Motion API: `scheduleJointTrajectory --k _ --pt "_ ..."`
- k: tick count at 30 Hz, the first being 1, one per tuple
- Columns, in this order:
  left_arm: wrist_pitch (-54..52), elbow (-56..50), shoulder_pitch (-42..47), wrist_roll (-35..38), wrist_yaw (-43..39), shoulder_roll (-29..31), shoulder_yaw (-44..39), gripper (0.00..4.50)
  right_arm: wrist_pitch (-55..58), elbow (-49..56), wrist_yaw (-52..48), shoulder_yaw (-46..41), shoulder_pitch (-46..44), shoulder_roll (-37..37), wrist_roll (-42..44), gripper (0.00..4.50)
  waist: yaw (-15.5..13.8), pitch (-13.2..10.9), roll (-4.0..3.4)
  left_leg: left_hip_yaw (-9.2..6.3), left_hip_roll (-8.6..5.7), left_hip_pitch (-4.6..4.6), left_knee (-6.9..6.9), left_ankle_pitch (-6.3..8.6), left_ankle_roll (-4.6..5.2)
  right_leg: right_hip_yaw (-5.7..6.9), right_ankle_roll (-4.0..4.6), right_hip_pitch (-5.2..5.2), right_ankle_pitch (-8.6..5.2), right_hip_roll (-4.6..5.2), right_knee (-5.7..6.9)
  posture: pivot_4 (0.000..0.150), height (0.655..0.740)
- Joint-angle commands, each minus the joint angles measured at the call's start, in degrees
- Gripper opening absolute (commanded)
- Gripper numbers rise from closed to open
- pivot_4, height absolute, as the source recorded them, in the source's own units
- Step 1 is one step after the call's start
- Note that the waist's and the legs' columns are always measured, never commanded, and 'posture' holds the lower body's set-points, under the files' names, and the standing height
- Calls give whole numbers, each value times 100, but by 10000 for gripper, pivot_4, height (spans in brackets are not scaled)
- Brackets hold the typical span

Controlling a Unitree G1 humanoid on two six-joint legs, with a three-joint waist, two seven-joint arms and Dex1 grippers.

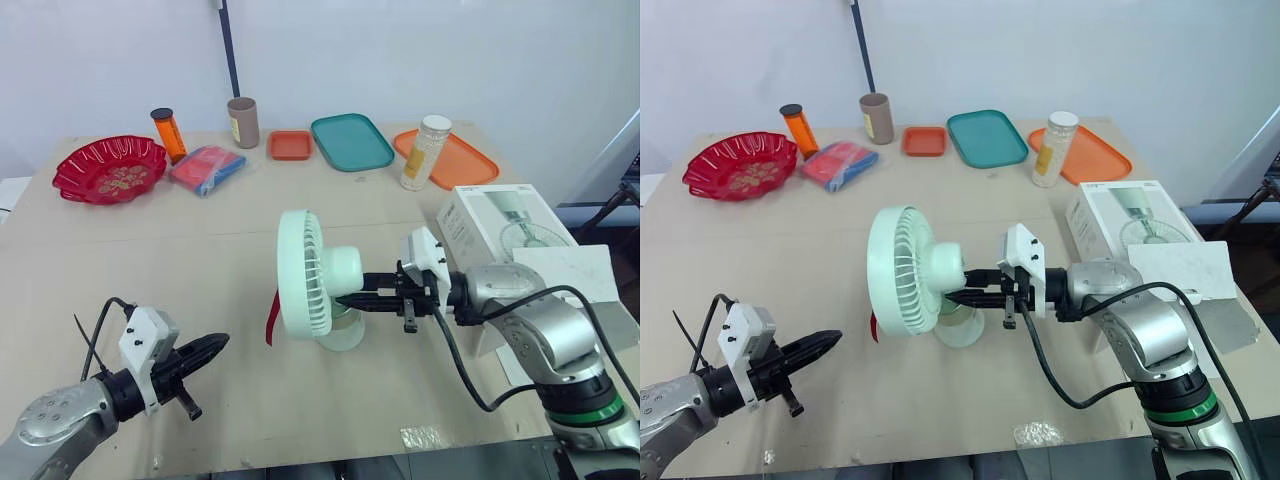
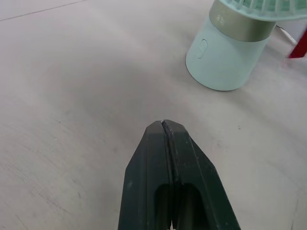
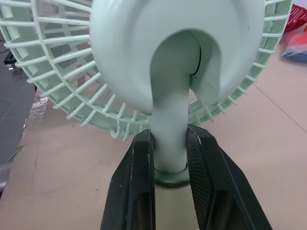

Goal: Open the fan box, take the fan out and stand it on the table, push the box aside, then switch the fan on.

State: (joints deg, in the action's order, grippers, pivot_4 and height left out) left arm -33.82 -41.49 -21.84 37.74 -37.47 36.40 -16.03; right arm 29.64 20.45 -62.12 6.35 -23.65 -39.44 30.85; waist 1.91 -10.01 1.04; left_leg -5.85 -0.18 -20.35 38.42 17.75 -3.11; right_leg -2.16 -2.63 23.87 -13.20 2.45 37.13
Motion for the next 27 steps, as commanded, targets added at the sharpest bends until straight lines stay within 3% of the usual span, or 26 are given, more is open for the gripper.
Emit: scheduleJointTrajectory --k 1,27 --pt "16 -145 -47 72 17 35 -102 476 -255 24 -76 -118 73 -4 -28 3615 1 0 0 0 0 2 0 0 0 0 0 0 0 0 1 1500 7400" --pt "110 82 157 17 -84 173 -116 476 -1087 -540 -376 66 361 -297 -597 3615 0 3 -1 0 0 61 -2 8 14 -2 -1 -57 -7 -2 -7 1500 7400"
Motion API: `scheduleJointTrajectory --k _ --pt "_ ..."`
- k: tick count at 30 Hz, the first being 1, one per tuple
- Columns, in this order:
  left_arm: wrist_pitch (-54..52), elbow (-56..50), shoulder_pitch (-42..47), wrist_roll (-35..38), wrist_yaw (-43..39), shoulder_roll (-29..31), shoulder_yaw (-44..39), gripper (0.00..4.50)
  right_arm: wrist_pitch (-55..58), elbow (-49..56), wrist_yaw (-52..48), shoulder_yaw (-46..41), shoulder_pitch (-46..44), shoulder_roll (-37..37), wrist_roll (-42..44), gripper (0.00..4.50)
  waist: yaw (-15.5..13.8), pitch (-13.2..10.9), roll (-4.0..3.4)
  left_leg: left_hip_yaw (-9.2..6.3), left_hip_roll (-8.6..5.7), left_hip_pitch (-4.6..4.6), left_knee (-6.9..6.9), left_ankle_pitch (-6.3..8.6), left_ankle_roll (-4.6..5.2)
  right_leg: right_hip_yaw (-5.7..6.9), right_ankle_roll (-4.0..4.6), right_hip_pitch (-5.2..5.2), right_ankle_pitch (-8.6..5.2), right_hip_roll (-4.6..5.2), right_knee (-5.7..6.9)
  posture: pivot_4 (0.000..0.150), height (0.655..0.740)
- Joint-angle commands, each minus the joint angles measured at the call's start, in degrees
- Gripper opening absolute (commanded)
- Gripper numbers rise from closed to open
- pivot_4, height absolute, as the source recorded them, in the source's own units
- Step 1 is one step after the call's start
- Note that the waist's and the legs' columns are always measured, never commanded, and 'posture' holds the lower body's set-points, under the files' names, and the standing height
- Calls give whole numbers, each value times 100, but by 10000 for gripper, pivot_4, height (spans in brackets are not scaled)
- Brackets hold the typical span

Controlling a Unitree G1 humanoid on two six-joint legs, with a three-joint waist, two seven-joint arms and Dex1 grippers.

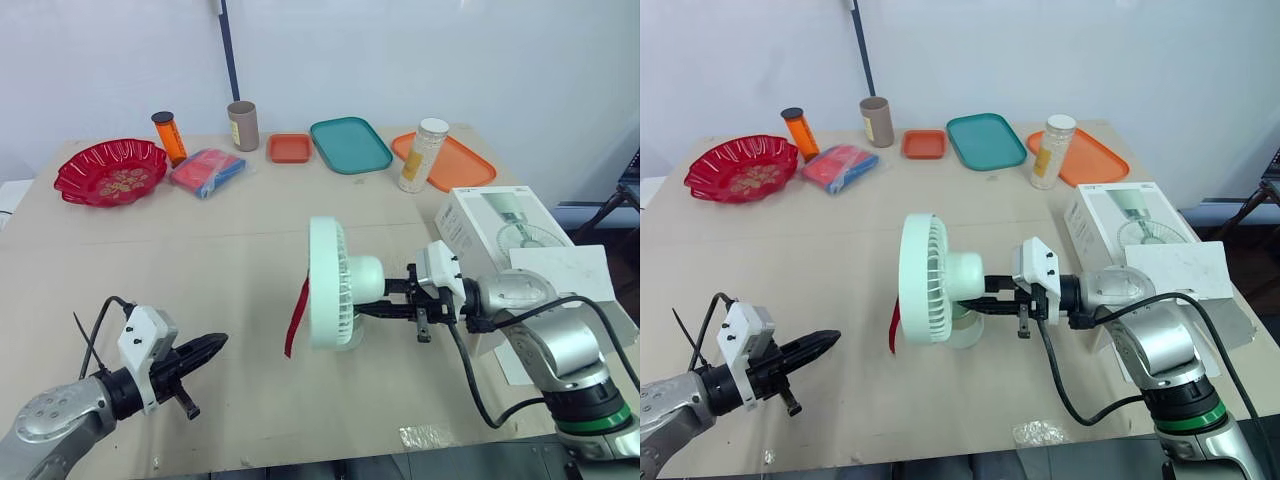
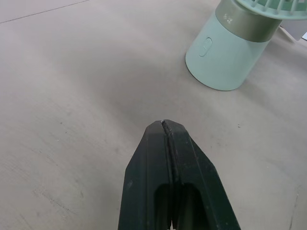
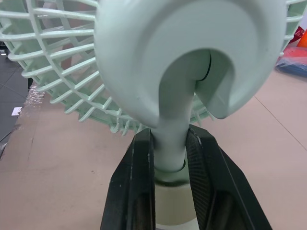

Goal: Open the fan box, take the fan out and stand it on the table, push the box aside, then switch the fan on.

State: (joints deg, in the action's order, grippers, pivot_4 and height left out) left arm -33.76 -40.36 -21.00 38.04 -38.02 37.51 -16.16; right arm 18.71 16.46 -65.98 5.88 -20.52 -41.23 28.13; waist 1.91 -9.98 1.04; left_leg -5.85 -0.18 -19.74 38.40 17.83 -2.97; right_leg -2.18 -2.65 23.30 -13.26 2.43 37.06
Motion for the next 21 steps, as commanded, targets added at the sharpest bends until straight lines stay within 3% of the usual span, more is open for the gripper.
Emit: scheduleJointTrajectory --k 1,21 --pt "112 -24 104 -23 -24 50 -77 476 18 -173 33 127 16 -108 -344 3615 0 1 0 0 0 0 0 0 0 0 0 0 0 0 0 1500 7400" --pt "174 53 335 -195 20 -105 148 476 -299 -427 -21 173 11 -173 -453 3615 1 5 -1 1 0 12 -1 0 0 -4 -1 -11 -1 -1 0 1500 7400"
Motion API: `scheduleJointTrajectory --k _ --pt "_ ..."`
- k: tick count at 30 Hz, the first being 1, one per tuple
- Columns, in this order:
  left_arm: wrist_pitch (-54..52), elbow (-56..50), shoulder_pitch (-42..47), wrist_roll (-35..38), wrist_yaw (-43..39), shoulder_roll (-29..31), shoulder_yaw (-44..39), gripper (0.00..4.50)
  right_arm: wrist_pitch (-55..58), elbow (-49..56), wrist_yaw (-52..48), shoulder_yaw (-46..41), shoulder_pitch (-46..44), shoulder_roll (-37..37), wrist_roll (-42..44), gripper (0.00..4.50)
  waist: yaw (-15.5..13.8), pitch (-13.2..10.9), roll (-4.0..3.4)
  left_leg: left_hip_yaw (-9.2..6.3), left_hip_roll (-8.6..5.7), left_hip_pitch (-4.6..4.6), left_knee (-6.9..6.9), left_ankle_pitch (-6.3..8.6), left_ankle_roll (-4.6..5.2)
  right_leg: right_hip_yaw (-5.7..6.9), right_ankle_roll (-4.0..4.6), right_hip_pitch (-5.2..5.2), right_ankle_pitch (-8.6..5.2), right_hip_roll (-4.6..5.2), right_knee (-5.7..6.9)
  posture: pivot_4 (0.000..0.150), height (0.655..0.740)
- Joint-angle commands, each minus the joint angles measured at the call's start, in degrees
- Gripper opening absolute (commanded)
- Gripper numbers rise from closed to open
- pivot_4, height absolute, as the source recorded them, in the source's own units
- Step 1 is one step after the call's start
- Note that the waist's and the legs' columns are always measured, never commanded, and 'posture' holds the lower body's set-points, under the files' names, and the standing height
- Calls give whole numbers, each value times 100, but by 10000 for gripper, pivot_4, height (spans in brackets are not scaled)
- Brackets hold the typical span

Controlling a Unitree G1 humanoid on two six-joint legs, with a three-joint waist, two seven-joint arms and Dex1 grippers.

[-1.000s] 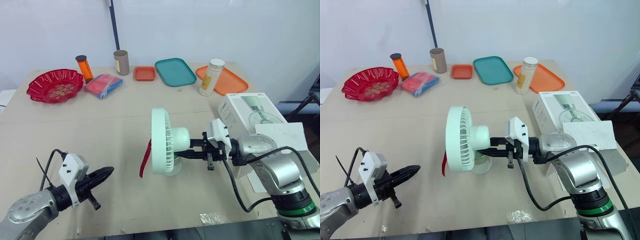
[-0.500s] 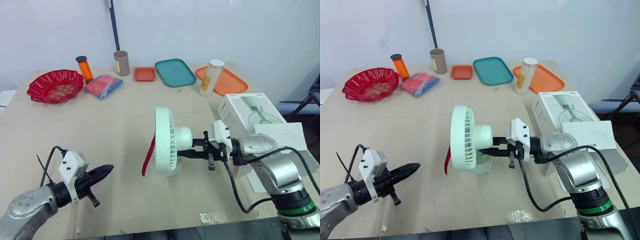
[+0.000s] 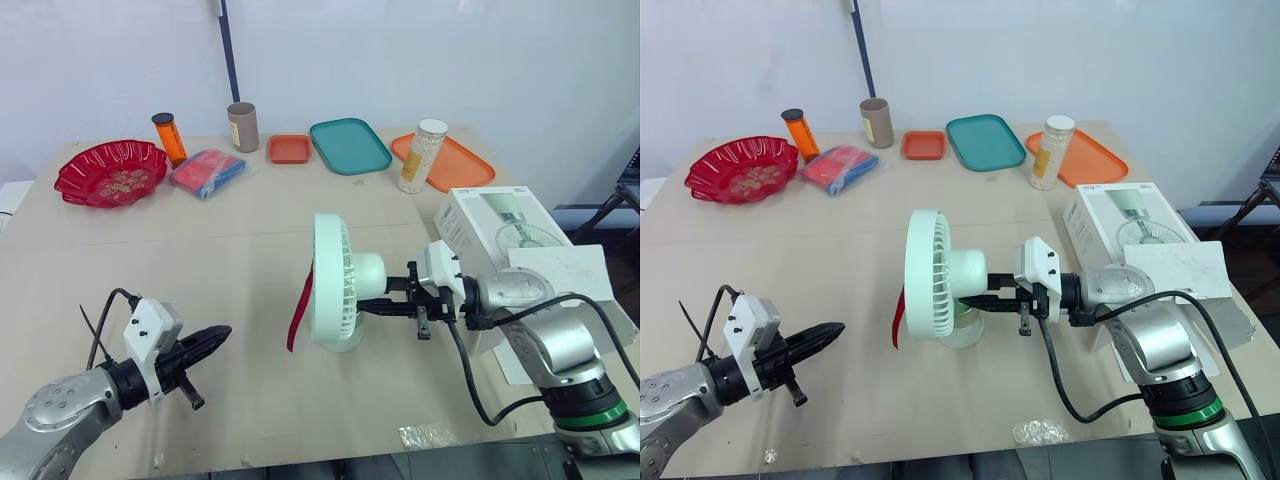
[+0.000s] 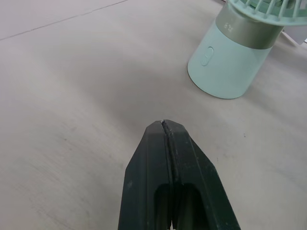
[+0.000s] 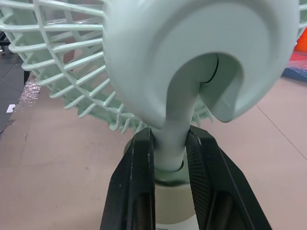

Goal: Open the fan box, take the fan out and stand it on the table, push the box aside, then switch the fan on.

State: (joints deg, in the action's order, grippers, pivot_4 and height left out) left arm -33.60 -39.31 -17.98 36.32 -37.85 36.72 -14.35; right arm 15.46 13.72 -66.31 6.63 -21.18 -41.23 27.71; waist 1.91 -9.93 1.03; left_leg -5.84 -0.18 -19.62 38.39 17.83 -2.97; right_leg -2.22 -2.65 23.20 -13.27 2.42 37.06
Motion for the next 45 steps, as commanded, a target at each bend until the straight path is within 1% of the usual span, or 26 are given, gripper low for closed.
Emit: scheduleJointTrajectory --k 1,9,11,12,15,16,17,18,37,42,45 --pt "160 -49 39 -30 5 -30 -24 476 26 -147 12 98 78 -174 -404 3615 0 0 0 0 0 0 0 0 0 0 0 0 0 0 0 1500 7400" --pt "165 -61 68 -60 28 -82 26 476 26 -123 -7 84 62 -183 -361 3615 0 0 0 0 0 0 0 0 0 -1 -1 0 0 0 0 1500 7400" --pt "167 -69 62 -64 25 -85 29 0 39 -116 -33 74 57 -186 -327 14174 0 0 0 0 0 0 0 0 0 -1 -1 0 0 0 0 1500 7400" --pt "166 -74 54 -59 25 -89 24 0 41 -106 -33 70 61 -178 -336 18261 0 -2 0 0 -1 0 0 0 0 -1 -1 0 -1 0 0 1500 7400" --pt "158 -80 76 -62 40 -96 40 0 47 -101 -41 50 57 -157 -358 32703 -1 -2 -1 1 0 -2 -2 0 0 -2 -1 4 -2 -1 -1 1500 7400" --pt "158 -77 83 -63 39 -96 41 0 51 -95 -42 44 57 -147 -371 36536 -1 -4 -2 1 0 -3 -4 0 0 -3 -1 5 -3 0 -1 1500 7400" --pt "154 -75 95 -63 43 -99 43 0 55 -88 -43 36 58 -139 -383 37769 -1 -5 -2 1 0 -6 -4 0 0 -3 0 9 -3 0 -1 1500 7400" --pt "148 -75 109 -63 46 -103 49 0 63 -82 -51 22 61 -136 -384 44226 -1 -5 -2 1 0 -9 -4 0 0 -3 0 12 -3 0 -1 1500 7400" --pt "150 16 252 -127 -30 -130 113 0 97 74 -110 -247 268 -313 -374 44226 -2 -6 -2 1 -1 -11 -4 1 1 -3 -2 13 -5 0 -1 1500 7400" --pt "177 -27 203 -90 -163 -42 -20 0 190 162 -62 -550 458 -529 -294 44226 -5 -8 -2 1 -2 -12 -4 1 1 -3 -3 13 -5 1 -1 1500 7400" --pt "215 -11 114 -52 -375 70 -157 0 287 298 -17 -833 658 -693 -221 44226 -8 -9 -1 2 -2 -13 -4 2 2 -3 -4 13 -7 1 -1 1500 7400"
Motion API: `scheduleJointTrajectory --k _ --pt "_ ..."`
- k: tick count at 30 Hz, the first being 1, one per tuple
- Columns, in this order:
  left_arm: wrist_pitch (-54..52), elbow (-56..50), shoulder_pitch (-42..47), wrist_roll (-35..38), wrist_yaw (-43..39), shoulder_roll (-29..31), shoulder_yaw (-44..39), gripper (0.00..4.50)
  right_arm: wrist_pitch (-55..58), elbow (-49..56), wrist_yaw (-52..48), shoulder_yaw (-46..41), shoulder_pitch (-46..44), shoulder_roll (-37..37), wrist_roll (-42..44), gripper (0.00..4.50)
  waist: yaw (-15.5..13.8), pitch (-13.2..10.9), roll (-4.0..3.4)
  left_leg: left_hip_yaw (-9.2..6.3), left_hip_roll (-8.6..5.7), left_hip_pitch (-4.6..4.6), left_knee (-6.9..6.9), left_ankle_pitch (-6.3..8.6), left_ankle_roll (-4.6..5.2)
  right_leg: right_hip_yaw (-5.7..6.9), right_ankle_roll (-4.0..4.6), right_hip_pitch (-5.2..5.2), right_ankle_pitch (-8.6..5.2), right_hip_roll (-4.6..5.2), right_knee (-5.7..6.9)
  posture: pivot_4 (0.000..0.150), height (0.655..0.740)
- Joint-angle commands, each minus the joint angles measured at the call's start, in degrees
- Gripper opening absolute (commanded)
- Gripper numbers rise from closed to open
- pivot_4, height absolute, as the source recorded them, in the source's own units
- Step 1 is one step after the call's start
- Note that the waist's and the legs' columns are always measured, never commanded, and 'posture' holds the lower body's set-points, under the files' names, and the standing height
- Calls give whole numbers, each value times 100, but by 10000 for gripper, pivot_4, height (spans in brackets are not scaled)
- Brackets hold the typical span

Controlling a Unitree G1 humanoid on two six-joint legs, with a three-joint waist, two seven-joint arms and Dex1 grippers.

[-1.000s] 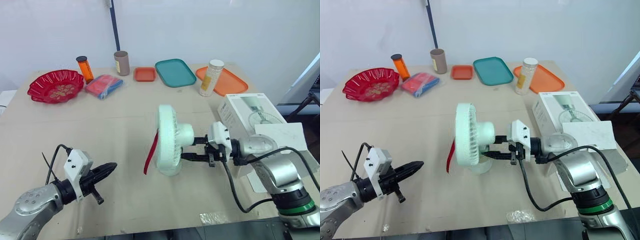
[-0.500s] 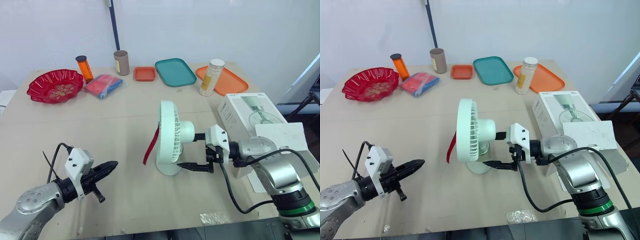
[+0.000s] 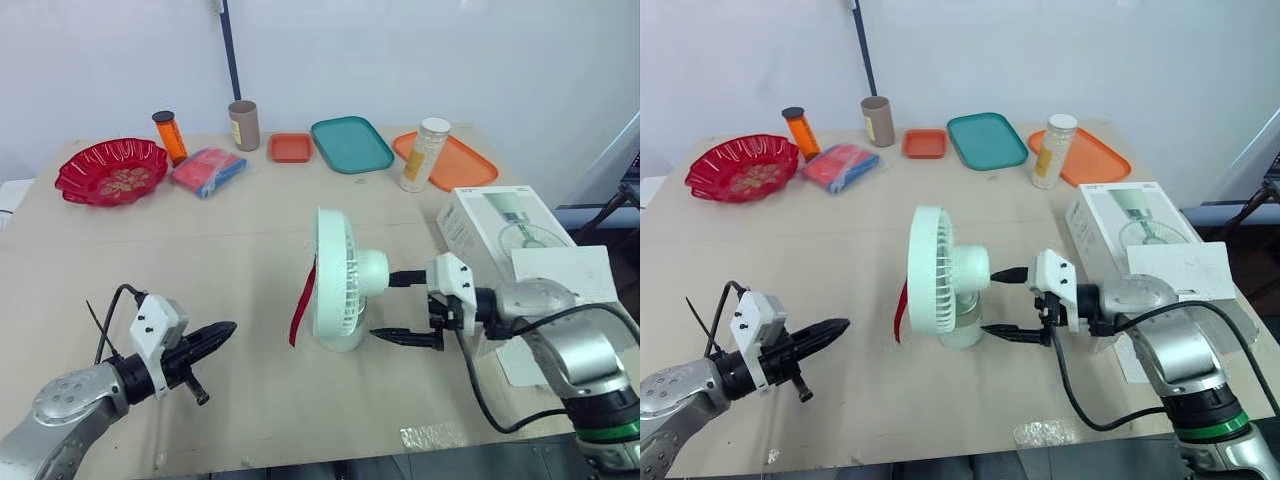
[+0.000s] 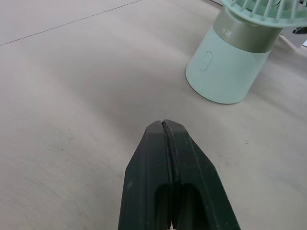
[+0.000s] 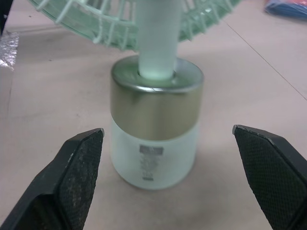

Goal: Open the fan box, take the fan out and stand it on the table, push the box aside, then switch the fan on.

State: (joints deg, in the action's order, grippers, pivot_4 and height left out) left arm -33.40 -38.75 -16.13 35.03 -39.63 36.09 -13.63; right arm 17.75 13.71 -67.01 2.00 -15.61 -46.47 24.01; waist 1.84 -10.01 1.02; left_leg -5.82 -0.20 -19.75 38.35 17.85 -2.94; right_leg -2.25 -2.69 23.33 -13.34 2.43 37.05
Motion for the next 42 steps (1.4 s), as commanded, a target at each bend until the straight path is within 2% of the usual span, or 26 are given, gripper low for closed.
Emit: scheduleJointTrajectory --k 1,10,20,21,22,26,28,29,30,31,33,42 --pt "227 -53 -112 76 -283 183 -263 0 120 386 80 -468 195 -223 188 44226 -1 0 -1 0 0 0 0 0 1 0 0 0 0 0 0 1500 7400" --pt "562 128 -451 5 -942 602 -697 0 873 1528 674 -1569 1377 -413 680 44226 -13 -2 1 2 -1 -1 0 3 5 -3 -4 -1 -14 -1 -1 1500 7400" --pt "1073 254 -915 -320 -1212 602 -886 0 1064 2431 1279 -2378 2612 -168 863 44226 -48 -3 5 11 0 4 0 7 12 -10 -10 -4 -22 0 -1 1500 7400" --pt "1191 239 -990 -366 -1279 591 -903 5731 1041 2508 1360 -2426 2715 -107 849 45000 -49 -3 5 18 0 6 1 7 12 -16 -11 -5 -22 -1 -1 1500 7400" --pt "1280 231 -1040 -400 -1328 585 -910 7669 1024 2558 1419 -2456 2783 -68 845 45000 -48 -3 5 18 0 6 1 7 12 -16 -12 -5 -22 -1 -1 1500 7400" --pt "1823 245 -1510 -603 -1590 486 -994 20416 830 2756 1589 -2593 3226 154 722 45000 -46 -4 7 26 3 7 -2 12 18 -25 -10 -3 -27 -3 -1 1500 7400" --pt "2440 738 -1825 -684 -1909 284 -1124 28476 756 2790 1655 -2634 3415 229 648 45000 -47 -4 7 28 2 7 -3 14 20 -26 -13 -2 -30 -2 -1 1500 7400" --pt "2717 934 -1951 -758 -2051 224 -1162 30613 724 2793 1682 -2648 3448 248 631 45000 -46 -4 7 30 3 6 -2 14 19 -27 -13 -4 -30 -2 -1 1500 7400" --pt "2987 1051 -2058 -844 -2181 192 -1177 34590 705 2798 1699 -2674 3473 253 630 45000 -46 -4 9 38 3 5 -2 16 22 -32 -15 -4 -33 -2 -1 1500 7400" --pt "3161 1097 -2120 -891 -2240 168 -1186 36919 687 2794 1707 -2705 3487 252 632 45000 -46 -5 12 41 5 1 -2 16 23 -33 -35 -8 -50 -4 -1 1500 7400" --pt "3309 1050 -2172 -921 -2174 109 -1207 44369 723 2829 1745 -2798 3540 257 696 45000 -49 -5 18 43 6 3 -1 16 23 -33 -19 -10 -64 -4 -1 1500 7400" --pt "3466 825 -2101 -1161 -1747 -58 -921 44369 551 2496 1524 -3091 3662 76 585 45000 -57 -3 22 44 6 5 -1 19 27 -37 -43 -16 -49 -4 -1 1500 7400"
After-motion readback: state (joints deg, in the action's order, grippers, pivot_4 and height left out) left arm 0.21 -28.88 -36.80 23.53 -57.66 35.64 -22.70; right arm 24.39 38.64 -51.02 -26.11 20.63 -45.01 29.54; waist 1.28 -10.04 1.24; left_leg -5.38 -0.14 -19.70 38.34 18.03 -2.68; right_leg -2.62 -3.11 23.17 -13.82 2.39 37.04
